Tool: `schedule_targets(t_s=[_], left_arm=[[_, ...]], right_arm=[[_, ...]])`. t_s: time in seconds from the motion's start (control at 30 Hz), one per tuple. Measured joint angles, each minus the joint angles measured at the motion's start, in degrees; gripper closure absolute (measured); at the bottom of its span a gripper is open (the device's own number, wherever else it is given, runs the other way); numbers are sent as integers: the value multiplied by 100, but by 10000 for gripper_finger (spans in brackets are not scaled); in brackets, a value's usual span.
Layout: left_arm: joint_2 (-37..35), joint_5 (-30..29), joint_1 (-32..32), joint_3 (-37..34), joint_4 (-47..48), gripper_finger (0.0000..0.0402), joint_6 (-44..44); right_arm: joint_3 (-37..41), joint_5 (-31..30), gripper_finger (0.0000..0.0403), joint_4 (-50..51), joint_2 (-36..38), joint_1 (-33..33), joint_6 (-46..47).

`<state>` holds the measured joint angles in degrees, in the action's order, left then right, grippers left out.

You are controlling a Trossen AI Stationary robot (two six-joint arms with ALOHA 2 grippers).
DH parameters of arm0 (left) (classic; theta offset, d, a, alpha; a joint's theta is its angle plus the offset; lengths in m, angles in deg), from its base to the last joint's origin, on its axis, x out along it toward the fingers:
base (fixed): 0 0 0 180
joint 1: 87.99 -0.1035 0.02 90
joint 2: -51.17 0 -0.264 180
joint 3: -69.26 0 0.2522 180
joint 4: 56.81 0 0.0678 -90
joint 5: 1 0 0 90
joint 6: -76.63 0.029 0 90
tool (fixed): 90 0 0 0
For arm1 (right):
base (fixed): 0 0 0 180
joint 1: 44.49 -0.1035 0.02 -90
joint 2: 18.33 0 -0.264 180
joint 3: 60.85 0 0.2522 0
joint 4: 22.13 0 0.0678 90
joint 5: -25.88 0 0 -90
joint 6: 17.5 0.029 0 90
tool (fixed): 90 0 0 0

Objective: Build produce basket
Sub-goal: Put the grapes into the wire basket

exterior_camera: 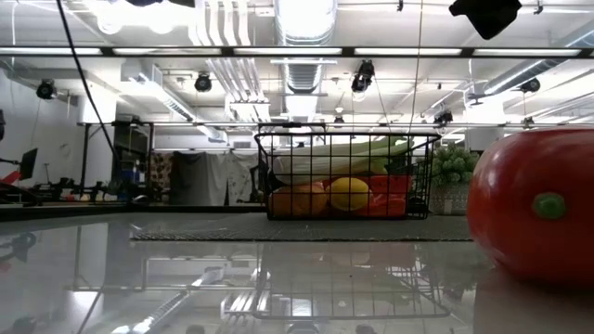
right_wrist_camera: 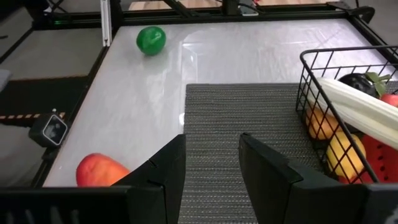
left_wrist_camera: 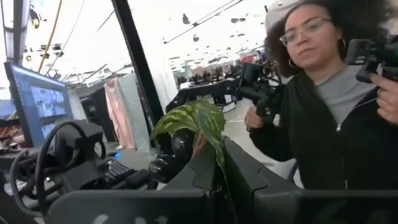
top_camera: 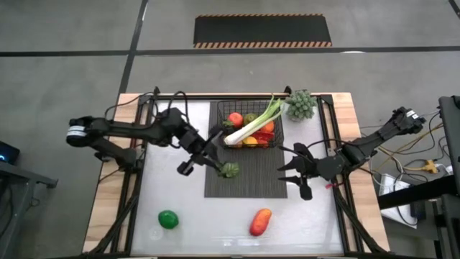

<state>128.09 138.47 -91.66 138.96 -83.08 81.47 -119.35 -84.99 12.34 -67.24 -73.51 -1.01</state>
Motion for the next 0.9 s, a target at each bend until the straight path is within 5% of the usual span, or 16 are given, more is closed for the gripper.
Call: schedule_targets(t_s=[0.33, 0.9], left_arm=[[581, -804, -542, 152, 45, 401, 152], [2128, -4937, -1839, 159, 304, 401, 298]], right_arm=[[15, -2, 266, 11, 0, -104, -16], [33, -20, 266, 0, 0, -111, -3]])
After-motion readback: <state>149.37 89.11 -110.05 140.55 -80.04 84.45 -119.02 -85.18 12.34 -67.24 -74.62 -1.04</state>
